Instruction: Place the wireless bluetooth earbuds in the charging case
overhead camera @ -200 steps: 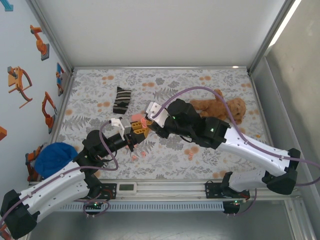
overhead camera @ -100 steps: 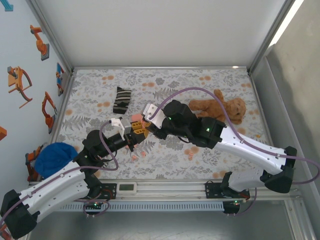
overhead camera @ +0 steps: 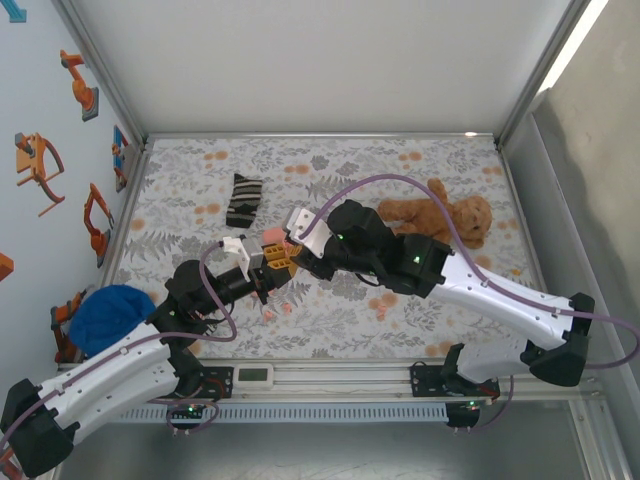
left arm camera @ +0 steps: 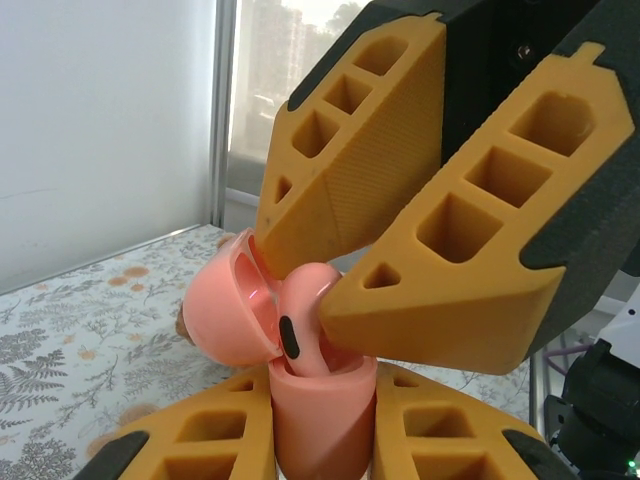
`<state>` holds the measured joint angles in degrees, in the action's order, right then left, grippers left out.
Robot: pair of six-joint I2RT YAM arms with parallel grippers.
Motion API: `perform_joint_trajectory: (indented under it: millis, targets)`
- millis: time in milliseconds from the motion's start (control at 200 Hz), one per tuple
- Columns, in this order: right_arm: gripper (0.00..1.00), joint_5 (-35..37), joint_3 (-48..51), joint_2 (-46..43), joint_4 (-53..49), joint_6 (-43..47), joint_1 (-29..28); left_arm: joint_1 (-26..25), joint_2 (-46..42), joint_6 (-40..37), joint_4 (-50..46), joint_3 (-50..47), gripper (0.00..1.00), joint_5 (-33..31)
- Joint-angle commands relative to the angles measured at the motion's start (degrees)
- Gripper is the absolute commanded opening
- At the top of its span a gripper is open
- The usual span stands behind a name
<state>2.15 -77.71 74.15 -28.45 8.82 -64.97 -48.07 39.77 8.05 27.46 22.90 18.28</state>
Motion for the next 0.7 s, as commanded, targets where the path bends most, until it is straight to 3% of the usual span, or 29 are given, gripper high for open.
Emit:
perform_joint_trajectory:
  millis: [0, 696]
  targets:
    - [0.31, -0.8, -2.1, -1.9, -1.1, -1.0, -0.4, -0.3, -0.6, -0.2, 2.2, 1.7, 0.00, 0.8]
    - [0.88, 5.8, -0.5, -10.3, 3.5, -10.8, 1.4, -0.5, -0.7, -0.1, 2.3, 1.5, 0.00, 0.8]
